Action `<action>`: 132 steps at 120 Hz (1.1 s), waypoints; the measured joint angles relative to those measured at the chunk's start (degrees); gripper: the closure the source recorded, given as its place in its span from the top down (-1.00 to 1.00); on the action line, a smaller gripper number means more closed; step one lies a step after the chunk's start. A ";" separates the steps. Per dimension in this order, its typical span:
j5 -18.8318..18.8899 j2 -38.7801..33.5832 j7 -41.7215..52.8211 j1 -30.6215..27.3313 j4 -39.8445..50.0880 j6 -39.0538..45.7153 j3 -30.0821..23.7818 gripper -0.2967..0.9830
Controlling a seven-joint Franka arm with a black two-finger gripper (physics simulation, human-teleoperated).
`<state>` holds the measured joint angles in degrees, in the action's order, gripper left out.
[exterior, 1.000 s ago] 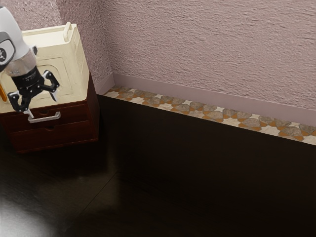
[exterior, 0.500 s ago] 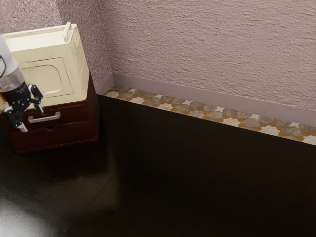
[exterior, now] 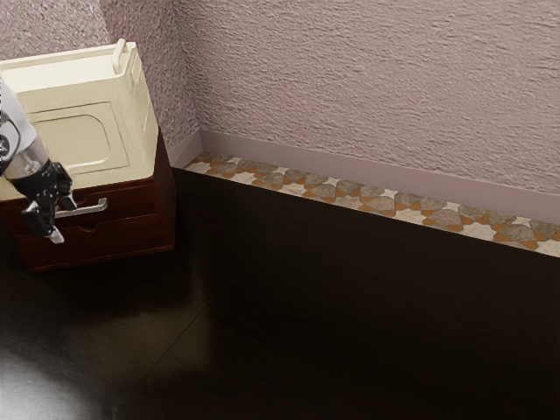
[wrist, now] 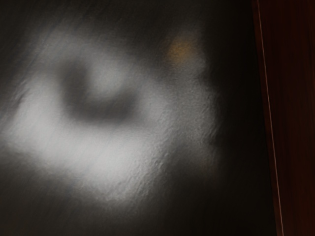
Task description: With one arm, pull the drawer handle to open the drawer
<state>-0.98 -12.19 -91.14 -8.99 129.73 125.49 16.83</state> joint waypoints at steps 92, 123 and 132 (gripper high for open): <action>0.06 8.81 -6.85 -0.05 0.10 19.11 1.54 0.42; -0.06 10.49 -7.19 -0.73 -0.15 22.09 2.06 0.35; -0.07 10.95 -7.27 -0.77 -0.27 22.70 2.06 0.34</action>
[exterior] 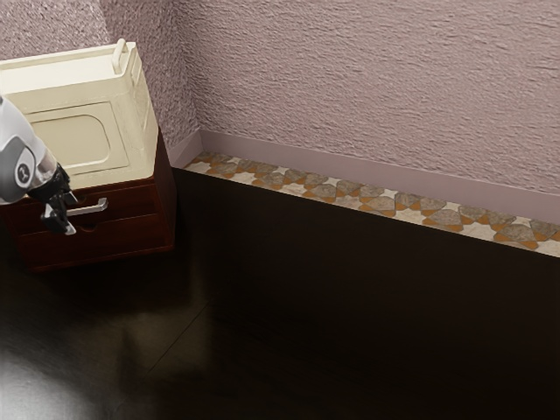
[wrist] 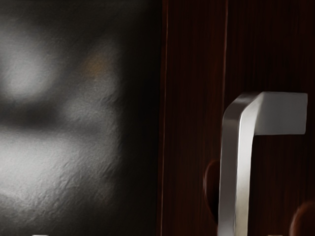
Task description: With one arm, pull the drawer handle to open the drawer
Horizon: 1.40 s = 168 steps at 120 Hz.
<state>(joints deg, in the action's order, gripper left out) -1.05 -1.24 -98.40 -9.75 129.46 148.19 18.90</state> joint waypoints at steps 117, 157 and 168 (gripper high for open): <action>-0.08 2.71 -0.42 0.40 -0.87 1.54 -0.16 -0.25; -0.09 1.18 -0.50 0.35 0.08 0.39 -0.26 -0.41; -0.08 0.40 -0.50 0.13 1.32 0.20 -0.55 -0.43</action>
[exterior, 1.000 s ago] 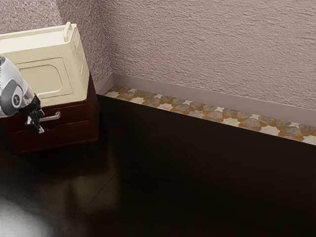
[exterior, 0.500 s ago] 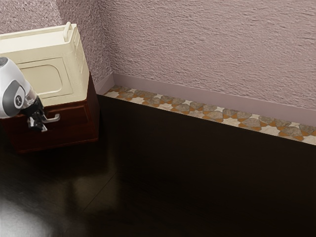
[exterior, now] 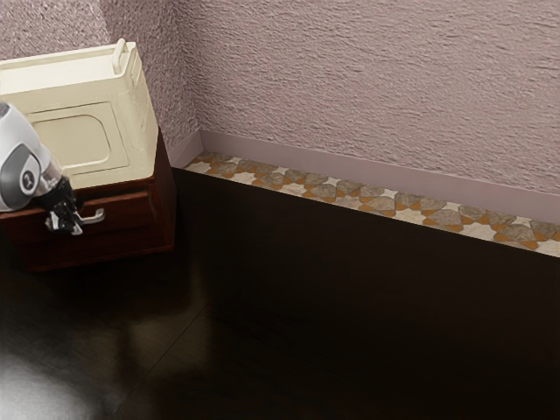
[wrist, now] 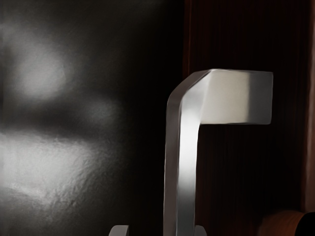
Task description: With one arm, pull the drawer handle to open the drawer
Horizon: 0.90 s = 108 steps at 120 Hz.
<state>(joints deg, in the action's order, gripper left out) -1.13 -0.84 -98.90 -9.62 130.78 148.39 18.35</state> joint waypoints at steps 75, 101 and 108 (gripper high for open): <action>0.11 -7.58 0.27 0.64 7.44 -0.15 -0.62 -0.45; 0.16 -9.57 0.43 0.63 9.69 0.17 -0.59 -0.45; 0.17 -10.04 0.46 0.59 10.22 0.21 -0.58 -0.45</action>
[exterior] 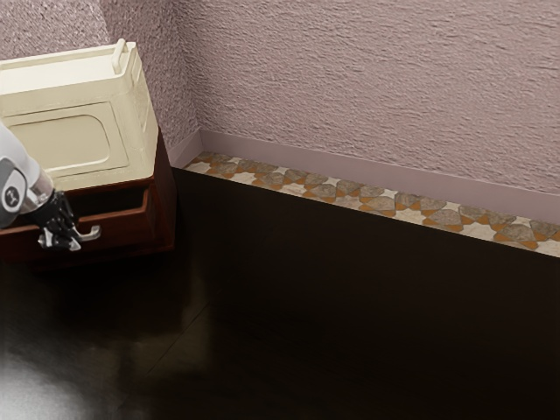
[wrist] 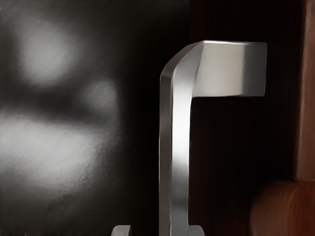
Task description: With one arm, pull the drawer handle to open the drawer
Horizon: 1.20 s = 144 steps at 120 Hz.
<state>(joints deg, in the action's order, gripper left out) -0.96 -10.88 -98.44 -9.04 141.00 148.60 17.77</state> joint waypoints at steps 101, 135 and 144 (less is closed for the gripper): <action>-0.01 -6.88 0.11 -0.06 6.58 -0.30 -0.25 -0.44; -0.01 -9.60 0.10 -0.35 8.93 -0.89 -0.79 -0.43; 0.03 -10.26 0.09 -0.98 9.70 -1.00 -1.05 -0.43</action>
<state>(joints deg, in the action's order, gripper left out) -0.93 -21.14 -98.35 -10.02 150.70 147.60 16.72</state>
